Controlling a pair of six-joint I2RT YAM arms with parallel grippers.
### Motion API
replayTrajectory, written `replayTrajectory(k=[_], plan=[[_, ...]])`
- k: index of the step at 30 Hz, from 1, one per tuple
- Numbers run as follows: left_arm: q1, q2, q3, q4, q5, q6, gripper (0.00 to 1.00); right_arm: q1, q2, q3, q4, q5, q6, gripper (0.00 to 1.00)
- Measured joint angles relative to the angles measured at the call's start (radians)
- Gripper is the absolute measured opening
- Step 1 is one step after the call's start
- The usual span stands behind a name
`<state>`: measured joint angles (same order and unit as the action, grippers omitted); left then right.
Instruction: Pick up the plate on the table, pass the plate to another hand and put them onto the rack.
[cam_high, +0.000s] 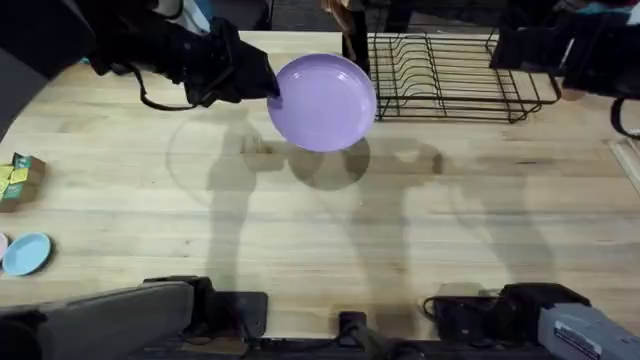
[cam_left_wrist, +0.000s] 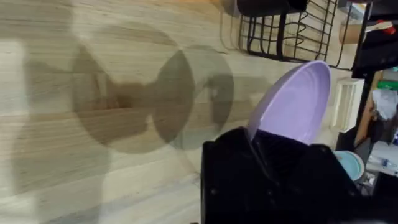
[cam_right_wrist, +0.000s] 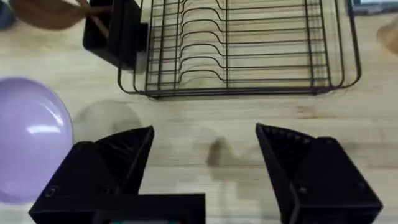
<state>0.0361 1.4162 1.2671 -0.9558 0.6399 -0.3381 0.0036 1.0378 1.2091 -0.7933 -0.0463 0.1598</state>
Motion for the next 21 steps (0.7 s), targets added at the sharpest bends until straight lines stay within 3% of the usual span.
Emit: replayTrajectory(k=[10, 17, 18, 21], plan=[[-0.001, 0.000, 0.000, 0.010, 0.001, -0.021, 0.042, 0.000, 0.000, 0.000, -0.006, -0.052, 0.233, 0.999], [-0.001, 0.000, 0.000, 0.018, 0.001, -0.022, 0.042, 0.000, 0.001, 0.000, -0.006, -0.317, 0.276, 0.998], [-0.001, 0.000, 0.000, 0.018, 0.000, -0.022, 0.042, 0.001, 0.016, 0.000, -0.007, -0.466, 0.279, 0.998], [-0.001, 0.000, 0.000, 0.018, 0.000, -0.022, 0.042, 0.004, 0.031, 0.000, -0.008, -0.532, 0.282, 0.998]])
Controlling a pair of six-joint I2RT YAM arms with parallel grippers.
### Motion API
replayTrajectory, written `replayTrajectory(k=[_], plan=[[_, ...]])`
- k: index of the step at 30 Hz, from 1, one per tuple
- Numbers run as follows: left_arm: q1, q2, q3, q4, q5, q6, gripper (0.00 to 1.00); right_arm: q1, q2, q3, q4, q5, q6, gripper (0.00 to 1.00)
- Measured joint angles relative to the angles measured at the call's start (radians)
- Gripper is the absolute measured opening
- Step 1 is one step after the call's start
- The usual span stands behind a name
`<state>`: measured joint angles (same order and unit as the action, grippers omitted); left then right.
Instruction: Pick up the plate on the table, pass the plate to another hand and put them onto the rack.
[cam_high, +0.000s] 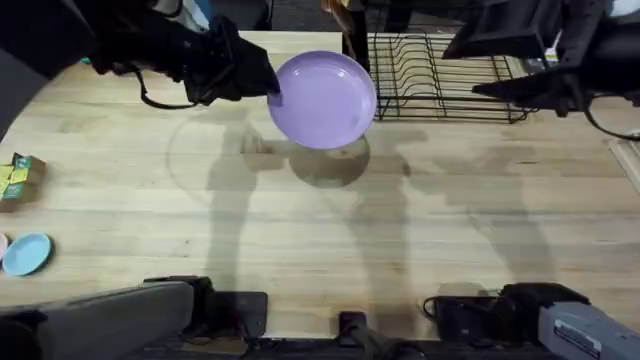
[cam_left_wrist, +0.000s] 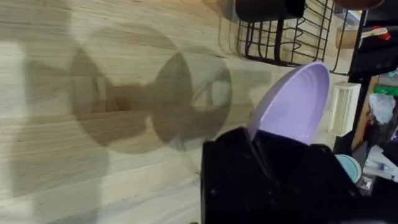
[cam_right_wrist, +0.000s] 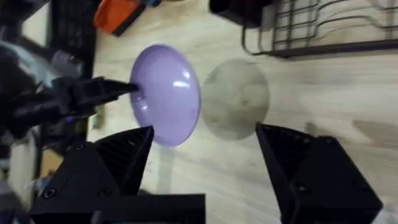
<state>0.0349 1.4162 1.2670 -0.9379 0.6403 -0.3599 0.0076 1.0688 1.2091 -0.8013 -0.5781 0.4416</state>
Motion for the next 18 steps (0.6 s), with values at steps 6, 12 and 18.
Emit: replayTrajectory(k=[6, 12, 18], plan=[[0.000, 0.000, 0.000, 0.000, 0.000, 0.000, 0.042, 0.012, 0.007, 0.000, 0.000, -0.052, 0.000, 0.998], [0.000, 0.000, 0.000, 0.000, 0.000, -0.015, 0.042, 0.014, 0.026, 0.000, -0.007, -0.068, 0.000, 0.998], [0.000, 0.000, 0.000, 0.000, 0.000, -0.018, 0.042, 0.021, 0.070, 0.000, -0.017, -0.073, 0.001, 0.997]])
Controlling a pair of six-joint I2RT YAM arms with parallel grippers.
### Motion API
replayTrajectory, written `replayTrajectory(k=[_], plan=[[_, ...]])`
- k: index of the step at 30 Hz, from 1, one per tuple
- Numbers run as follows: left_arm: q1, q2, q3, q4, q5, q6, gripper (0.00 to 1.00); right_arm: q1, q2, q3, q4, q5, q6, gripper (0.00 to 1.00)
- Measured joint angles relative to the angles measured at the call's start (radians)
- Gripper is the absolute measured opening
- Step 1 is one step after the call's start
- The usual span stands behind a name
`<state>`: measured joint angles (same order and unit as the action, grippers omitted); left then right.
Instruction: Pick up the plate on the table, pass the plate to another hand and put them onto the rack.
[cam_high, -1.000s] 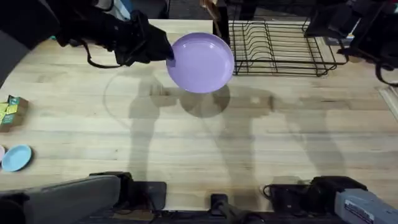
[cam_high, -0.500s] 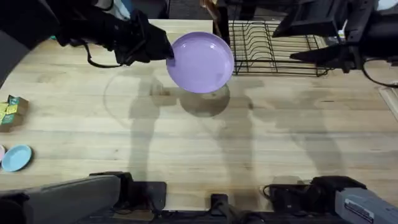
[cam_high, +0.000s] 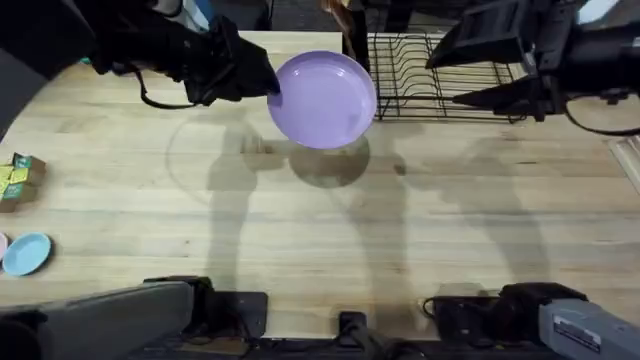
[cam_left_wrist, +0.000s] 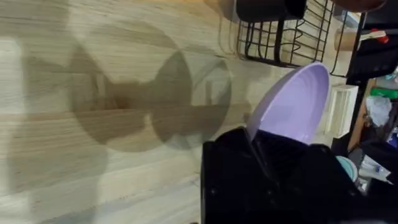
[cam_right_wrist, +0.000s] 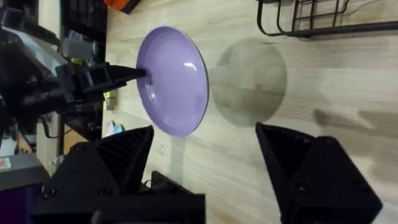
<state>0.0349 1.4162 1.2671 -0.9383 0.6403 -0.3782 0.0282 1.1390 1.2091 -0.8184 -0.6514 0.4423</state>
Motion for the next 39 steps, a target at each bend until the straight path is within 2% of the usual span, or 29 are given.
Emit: replayTrajectory(k=[2, 3, 5, 12, 21, 30, 34, 35, 39], plan=[[0.000, 0.000, 0.000, 0.000, 0.000, 0.000, 0.042, 0.011, 0.012, 0.000, 0.000, 0.000, 0.000, 0.997], [0.000, 0.000, 0.000, 0.000, 0.000, 0.000, 0.042, 0.050, 0.044, 0.000, 0.001, 0.000, -0.011, 0.997], [0.000, 0.000, 0.000, 0.000, 0.000, 0.000, 0.042, 0.072, 0.065, 0.000, 0.003, 0.003, -0.025, 0.997], [0.000, 0.000, 0.000, 0.000, 0.000, 0.000, 0.042, 0.130, 0.141, 0.000, 0.028, 0.057, -0.039, 0.997], [0.000, 0.000, 0.000, 0.000, 0.000, 0.000, 0.042, 0.221, 0.266, 0.000, 0.183, 0.083, -0.046, 0.997], [0.000, 0.000, 0.000, 0.000, 0.000, 0.000, 0.042, 0.266, 0.341, 0.000, 0.269, 0.083, -0.046, 0.993], [0.000, 0.000, 0.000, 0.000, 0.000, -0.001, 0.042, 0.270, 0.358, 0.000, 0.270, 0.083, -0.043, 0.894], [0.000, 0.000, 0.000, 0.000, 0.000, -0.003, 0.042, 0.270, 0.358, 0.000, 0.272, 0.083, -0.041, 0.783], [0.000, 0.000, 0.000, 0.000, 0.000, -0.003, 0.042, 0.270, 0.358, 0.000, 0.272, 0.083, -0.039, 0.517]])
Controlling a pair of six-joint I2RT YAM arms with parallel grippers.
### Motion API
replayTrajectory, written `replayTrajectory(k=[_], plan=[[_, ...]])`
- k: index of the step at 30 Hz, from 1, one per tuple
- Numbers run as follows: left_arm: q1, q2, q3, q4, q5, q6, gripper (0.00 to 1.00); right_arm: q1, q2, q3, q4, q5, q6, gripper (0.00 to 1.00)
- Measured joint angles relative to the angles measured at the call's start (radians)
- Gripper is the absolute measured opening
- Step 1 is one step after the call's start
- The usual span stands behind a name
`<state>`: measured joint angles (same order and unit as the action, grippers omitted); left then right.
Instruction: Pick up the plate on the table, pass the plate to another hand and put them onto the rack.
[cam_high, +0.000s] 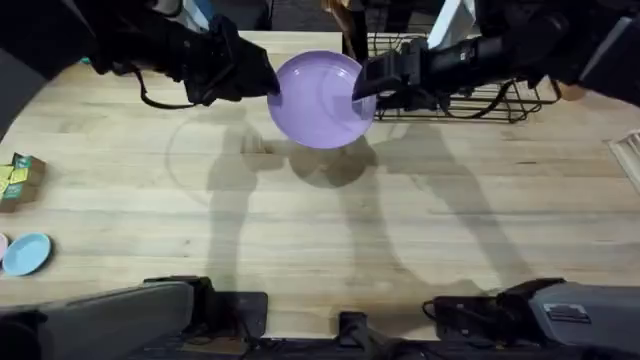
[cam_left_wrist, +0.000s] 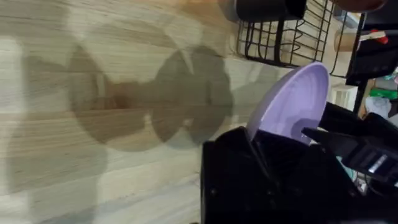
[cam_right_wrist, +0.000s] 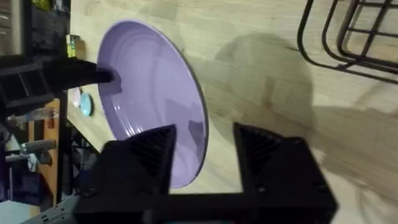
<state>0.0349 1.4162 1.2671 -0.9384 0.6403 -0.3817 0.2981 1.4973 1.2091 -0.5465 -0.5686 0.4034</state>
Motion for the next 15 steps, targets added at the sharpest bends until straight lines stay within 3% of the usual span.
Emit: replayTrajectory(k=[8, 15], plan=[[0.000, 0.000, 0.000, 0.000, -0.001, 0.000, 0.042, 0.000, 0.000, 0.000, 0.000, 0.000, 0.002, 0.050], [0.000, 0.000, 0.000, 0.000, -0.001, 0.000, 0.042, 0.000, 0.000, 0.000, 0.000, 0.000, 0.002, 0.032]])
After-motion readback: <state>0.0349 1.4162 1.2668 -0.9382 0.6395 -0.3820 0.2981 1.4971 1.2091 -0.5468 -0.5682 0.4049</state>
